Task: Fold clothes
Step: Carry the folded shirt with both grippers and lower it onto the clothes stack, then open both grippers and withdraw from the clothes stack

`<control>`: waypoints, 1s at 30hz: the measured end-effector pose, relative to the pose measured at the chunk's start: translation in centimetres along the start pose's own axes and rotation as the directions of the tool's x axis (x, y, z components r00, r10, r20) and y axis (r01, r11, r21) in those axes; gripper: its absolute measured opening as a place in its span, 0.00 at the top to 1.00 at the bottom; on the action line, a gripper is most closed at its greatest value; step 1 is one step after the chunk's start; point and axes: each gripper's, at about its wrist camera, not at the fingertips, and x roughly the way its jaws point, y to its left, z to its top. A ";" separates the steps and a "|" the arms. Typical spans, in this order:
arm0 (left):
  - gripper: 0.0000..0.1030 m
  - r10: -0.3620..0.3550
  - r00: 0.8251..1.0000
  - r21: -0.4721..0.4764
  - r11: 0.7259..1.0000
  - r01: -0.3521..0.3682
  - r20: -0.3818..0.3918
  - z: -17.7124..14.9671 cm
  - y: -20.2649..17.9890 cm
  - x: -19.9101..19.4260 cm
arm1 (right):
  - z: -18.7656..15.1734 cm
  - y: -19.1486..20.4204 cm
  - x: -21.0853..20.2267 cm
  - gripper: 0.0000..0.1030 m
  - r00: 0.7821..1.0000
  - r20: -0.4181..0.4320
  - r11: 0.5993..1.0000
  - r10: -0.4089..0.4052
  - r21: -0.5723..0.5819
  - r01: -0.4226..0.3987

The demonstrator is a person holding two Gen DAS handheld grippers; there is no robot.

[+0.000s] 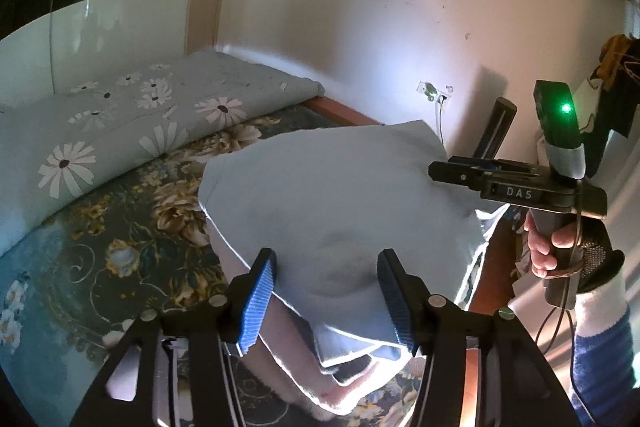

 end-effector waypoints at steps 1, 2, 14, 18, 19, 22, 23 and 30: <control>0.45 -0.005 1.000 -0.004 1.000 0.005 0.006 -0.1 0.0 -0.4 | 0.1 0.0 -0.5 0.43 1.000 0.014 1.000 -0.002 0.005 0.002; 0.45 -0.009 1.000 -0.005 1.000 0.009 0.012 -0.2 0.0 -0.9 | 0.0 0.2 -1.0 0.43 0.999 0.032 1.000 -0.005 0.012 0.005; 0.34 0.006 0.999 -0.083 0.997 -0.003 0.041 -4.2 2.2 -3.6 | -9.0 4.9 -7.8 0.34 0.973 0.230 0.999 -0.031 0.016 0.028; 0.24 0.036 0.999 -0.112 0.993 -0.033 0.031 -5.9 2.9 -3.9 | -11.5 4.5 -8.2 0.29 0.966 0.256 0.990 -0.042 0.140 0.006; 0.22 0.039 0.999 -0.115 0.993 -0.036 0.028 -6.3 3.0 -4.0 | -12.0 4.3 -8.0 0.29 0.968 0.246 0.984 -0.042 0.177 -0.002; 0.18 0.042 0.999 -0.119 0.992 -0.040 0.018 -7.6 3.0 -4.3 | -13.4 3.5 -6.8 0.29 0.981 0.192 0.959 -0.035 0.283 -0.022; 0.17 0.047 0.999 -0.113 0.993 -0.044 0.019 -8.0 2.9 -4.5 | -13.8 3.5 -6.4 0.29 0.985 0.172 0.954 -0.034 0.299 -0.019; 0.07 0.077 0.997 -0.073 0.995 -0.074 0.029 -11.0 2.6 -5.9 | -16.3 5.0 -5.4 0.15 0.993 0.106 0.952 -0.046 0.306 0.011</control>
